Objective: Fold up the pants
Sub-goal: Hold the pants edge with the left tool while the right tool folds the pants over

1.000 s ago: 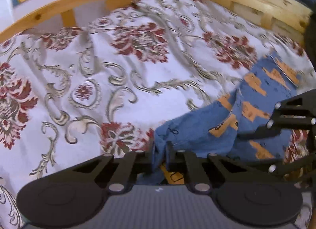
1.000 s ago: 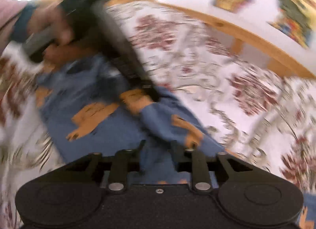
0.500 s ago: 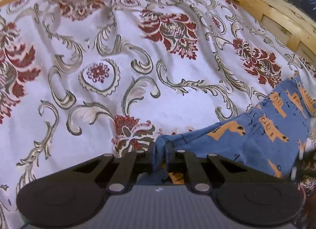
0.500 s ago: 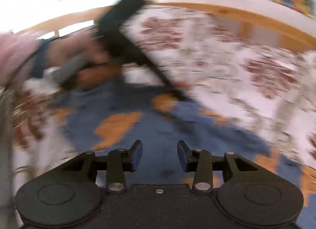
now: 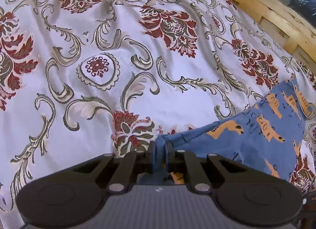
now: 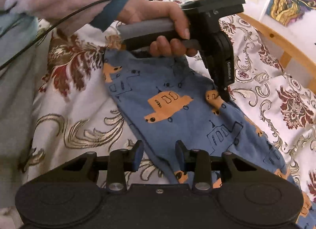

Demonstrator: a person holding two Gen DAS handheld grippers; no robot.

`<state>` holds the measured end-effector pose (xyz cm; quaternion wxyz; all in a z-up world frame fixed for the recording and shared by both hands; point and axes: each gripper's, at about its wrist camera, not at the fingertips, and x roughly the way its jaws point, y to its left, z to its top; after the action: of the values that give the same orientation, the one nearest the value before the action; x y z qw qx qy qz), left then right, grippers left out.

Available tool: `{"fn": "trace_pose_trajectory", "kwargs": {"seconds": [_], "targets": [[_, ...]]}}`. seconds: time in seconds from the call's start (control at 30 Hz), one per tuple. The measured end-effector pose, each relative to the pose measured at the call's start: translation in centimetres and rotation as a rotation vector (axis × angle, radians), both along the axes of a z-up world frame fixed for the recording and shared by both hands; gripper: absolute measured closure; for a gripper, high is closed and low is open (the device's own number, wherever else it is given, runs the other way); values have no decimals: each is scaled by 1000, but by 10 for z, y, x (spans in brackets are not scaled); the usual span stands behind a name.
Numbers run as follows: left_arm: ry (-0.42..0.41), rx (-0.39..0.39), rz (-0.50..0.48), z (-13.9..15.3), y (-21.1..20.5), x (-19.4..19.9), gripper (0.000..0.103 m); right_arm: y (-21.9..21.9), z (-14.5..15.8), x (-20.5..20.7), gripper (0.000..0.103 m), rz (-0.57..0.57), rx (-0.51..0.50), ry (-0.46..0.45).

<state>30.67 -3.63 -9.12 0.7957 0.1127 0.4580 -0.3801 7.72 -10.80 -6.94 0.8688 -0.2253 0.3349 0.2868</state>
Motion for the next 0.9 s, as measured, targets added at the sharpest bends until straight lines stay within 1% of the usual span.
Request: {"fn": "trace_pose_trajectory", "kwargs": {"seconds": [0.03, 0.1, 0.13, 0.2, 0.23, 0.3, 0.5, 0.6, 0.67, 0.7, 0.73, 0.8, 0.83, 0.87, 0.9], "targets": [[2, -1, 0, 0, 0, 0, 92, -1, -1, 0, 70, 7, -11, -7], [4, 1, 0, 0, 0, 0, 92, 1, -5, -1, 77, 8, -30, -20], [4, 2, -1, -1, 0, 0, 92, 1, -6, 1, 78, 4, -29, -17], [3, 5, -1, -1, -1, 0, 92, -1, -6, 4, 86, -4, -16, -10], [2, 6, -1, -1, -1, 0, 92, -2, -6, 5, 88, -7, -11, -6], [3, 5, 0, -1, -1, 0, 92, -2, -6, 5, 98, -1, -4, -1], [14, -11, 18, 0, 2, 2, 92, 0, -5, 1, 103, 46, 2, 33], [6, -14, 26, 0, 2, 2, 92, 2, -8, -5, 103, 101, 10, 78], [-6, -13, 20, 0, 2, 1, 92, 7, -11, -11, 103, 122, -28, 50], [-6, -14, 19, -1, 2, 1, 92, 7, -11, -10, 103, 122, -25, 51], [-2, -16, 22, -1, 2, 2, 92, 5, -9, -9, 103, 116, -5, 57], [13, -23, 26, -2, 4, 3, 92, 0, -1, -7, 101, 81, 42, 22], [20, -26, 27, -2, 4, 4, 92, -3, 3, -5, 95, 62, 55, 3], [26, -28, 28, -3, 5, 5, 92, -5, 6, -3, 82, 40, 68, -17], [31, -29, 27, -3, 5, 5, 92, -7, 8, -1, 75, 28, 71, -25]]}}
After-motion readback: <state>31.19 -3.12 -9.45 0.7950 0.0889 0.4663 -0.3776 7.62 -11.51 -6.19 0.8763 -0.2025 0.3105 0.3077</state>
